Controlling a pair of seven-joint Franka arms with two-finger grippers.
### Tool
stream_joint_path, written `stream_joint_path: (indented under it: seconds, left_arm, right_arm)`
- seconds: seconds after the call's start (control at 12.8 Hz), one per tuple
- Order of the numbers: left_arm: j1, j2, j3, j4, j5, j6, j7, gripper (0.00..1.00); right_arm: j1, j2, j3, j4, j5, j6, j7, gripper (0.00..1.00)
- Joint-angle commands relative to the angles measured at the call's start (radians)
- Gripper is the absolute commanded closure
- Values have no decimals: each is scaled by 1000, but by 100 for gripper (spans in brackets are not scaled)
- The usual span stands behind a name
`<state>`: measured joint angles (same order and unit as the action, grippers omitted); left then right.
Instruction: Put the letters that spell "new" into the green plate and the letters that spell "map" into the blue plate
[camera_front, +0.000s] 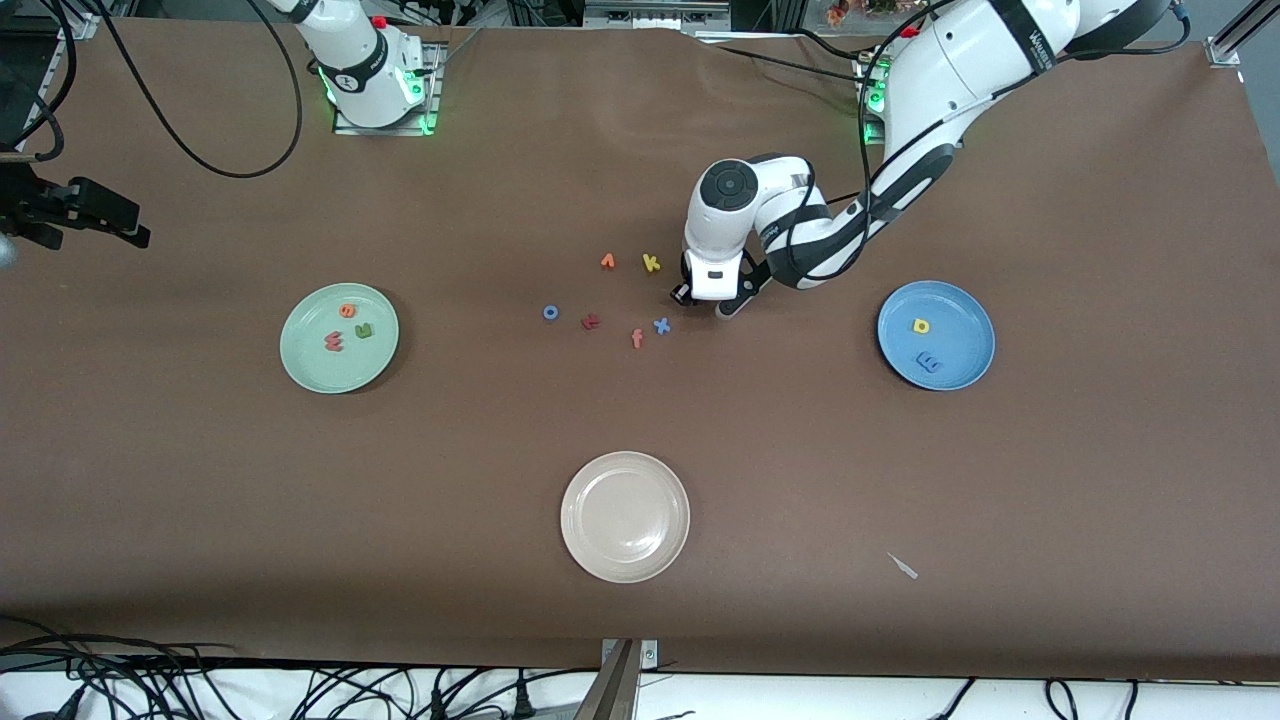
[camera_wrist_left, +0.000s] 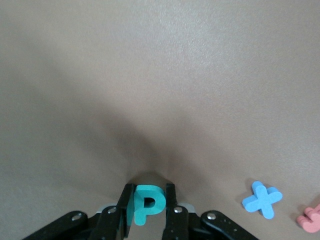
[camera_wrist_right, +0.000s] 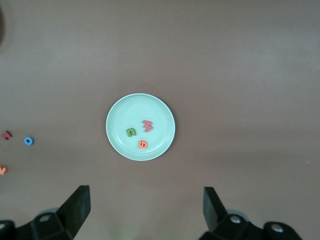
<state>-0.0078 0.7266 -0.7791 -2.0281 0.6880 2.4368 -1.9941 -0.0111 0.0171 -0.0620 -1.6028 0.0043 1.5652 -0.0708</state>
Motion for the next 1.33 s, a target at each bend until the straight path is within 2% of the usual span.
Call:
stream_joint_path:
  seconds: [0.0,0.16,0.39,0.63,0.86,1.02,1.25]
  left_arm:
    - [5,10,8,22,13,-96,86,90]
    - [9,5,6,35,-31,-143,173,92]
    - [31,2,4,129,-171,-344,430,92]
    - [123,-10,-2,216,-254,-563,775,92]
    - [227,-16,0,281,-271,-744,1138,91]
    - [314,-16,0,295,-271,-792,1355,87]
    - [416,-10,29,292,-249,-800,1626,87]
  right_arm:
    - [-3,-22,4,-28,-1,12,34,0]
    - [-3,-14,2,-23,11,15,34,0]
    - [-3,-16,4,-23,13,19,34,0]
    - [-3,-16,5,-25,14,21,34,0]
    - [-6,-11,1,-25,46,22,34,0]
    - [-6,-12,2,-23,34,25,34,0]
    - [-6,-12,1,-23,30,22,34,0]
